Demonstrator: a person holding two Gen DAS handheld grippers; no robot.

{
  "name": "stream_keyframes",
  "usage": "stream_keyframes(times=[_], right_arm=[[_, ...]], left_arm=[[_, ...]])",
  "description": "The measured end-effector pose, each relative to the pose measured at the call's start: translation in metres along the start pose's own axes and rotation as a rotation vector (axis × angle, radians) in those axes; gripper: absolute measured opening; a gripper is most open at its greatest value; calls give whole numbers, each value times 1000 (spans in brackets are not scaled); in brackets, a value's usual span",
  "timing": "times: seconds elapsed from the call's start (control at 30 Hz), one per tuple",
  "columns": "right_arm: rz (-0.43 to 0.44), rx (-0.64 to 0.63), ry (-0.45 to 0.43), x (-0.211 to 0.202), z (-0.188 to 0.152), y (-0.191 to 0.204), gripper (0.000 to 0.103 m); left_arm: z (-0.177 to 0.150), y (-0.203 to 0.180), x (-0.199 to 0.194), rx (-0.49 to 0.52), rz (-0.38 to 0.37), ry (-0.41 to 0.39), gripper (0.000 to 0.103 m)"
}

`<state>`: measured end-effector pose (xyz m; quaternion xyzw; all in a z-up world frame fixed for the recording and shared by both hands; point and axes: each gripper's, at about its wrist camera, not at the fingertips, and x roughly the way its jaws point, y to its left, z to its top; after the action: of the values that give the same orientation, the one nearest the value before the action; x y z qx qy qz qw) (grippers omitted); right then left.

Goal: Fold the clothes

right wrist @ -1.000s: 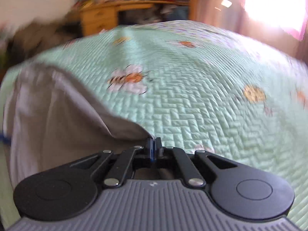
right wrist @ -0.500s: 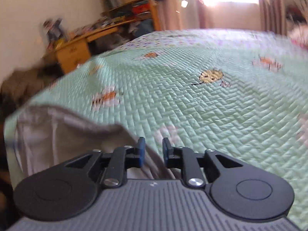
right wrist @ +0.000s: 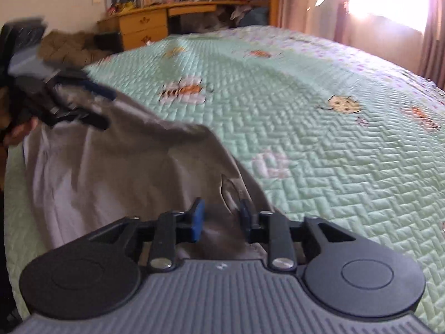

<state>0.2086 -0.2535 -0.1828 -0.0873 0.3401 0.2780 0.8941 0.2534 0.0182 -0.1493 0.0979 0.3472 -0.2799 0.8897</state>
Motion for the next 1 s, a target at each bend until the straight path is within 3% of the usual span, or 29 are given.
stream_keyframes(times=[0.07, 0.17, 0.4, 0.67, 0.77, 0.83, 1.0], right_arm=[[-8, -4, -12, -1, -2, 1, 13], [-13, 7, -27, -3, -7, -1, 13], [-18, 73, -70, -9, -10, -9, 16], [-93, 109, -144, -39, -19, -23, 34], [-113, 154, -146, -48, -26, -34, 36], [-101, 185, -153, -53, -29, -40, 36], [-99, 169, -146, -55, -30, -34, 36]], left_arm=[[5, 4, 14, 11, -10, 22, 82], [11, 9, 33, 28, -31, 51, 63], [17, -11, 34, 158, -81, 57, 8], [18, -15, -41, 153, -43, -167, 4], [16, -20, -36, 196, -38, -138, 7], [13, -24, -25, 235, -34, -98, 21], [13, -27, 2, 284, -54, -68, 34]])
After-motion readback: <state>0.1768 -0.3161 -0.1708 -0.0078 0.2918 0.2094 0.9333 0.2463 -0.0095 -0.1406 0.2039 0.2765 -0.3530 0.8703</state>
